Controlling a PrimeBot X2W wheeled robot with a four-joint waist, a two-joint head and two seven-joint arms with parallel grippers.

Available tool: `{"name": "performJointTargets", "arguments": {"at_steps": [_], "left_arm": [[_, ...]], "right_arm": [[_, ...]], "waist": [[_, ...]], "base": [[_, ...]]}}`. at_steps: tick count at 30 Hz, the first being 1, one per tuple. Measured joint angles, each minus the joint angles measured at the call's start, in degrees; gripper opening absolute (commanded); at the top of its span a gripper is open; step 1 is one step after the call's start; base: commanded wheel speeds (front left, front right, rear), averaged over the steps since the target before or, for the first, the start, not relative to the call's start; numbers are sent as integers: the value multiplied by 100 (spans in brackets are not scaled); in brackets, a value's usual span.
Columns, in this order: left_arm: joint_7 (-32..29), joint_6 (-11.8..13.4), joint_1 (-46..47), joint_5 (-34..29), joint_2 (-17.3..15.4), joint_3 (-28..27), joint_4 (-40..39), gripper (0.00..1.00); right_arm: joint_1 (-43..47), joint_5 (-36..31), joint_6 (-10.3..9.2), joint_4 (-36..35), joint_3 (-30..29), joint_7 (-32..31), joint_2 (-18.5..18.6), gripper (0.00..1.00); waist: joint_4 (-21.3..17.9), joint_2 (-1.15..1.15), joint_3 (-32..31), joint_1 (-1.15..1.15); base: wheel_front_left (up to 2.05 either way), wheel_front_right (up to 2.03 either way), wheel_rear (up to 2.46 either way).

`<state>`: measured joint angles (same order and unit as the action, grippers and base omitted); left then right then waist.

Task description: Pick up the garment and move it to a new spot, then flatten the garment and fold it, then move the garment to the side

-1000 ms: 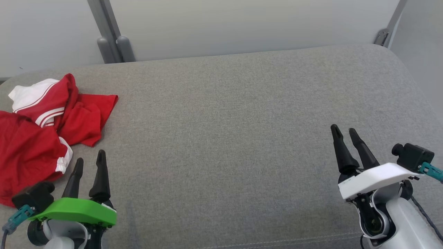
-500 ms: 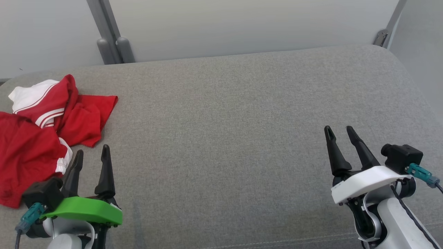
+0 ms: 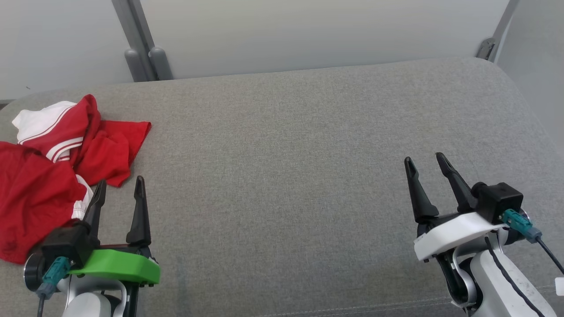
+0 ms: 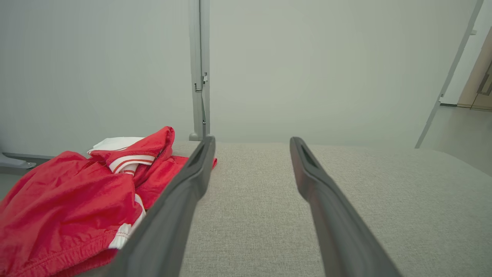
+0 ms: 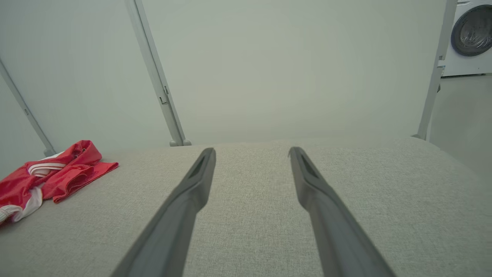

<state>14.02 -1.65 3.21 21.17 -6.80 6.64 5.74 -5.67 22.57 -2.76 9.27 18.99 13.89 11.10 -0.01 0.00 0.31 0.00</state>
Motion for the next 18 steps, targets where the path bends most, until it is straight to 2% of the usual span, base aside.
{"name": "performJointTargets", "arguments": {"at_steps": [3, 18], "left_arm": [[23, 0, 5, -183, 7, -2, -29, 100], [23, -38, 5, -231, 75, -103, 8, 100]], "right_arm": [[-5, -194, -37, 0, 34, 48, 19, 100], [-24, -205, -37, 8, -29, 53, -27, 100]], "waist": [[0, 0, 0, 0], [-20, 0, 4, 0]], "base": [[0, 0, 0], [0, 0, 0]]}}
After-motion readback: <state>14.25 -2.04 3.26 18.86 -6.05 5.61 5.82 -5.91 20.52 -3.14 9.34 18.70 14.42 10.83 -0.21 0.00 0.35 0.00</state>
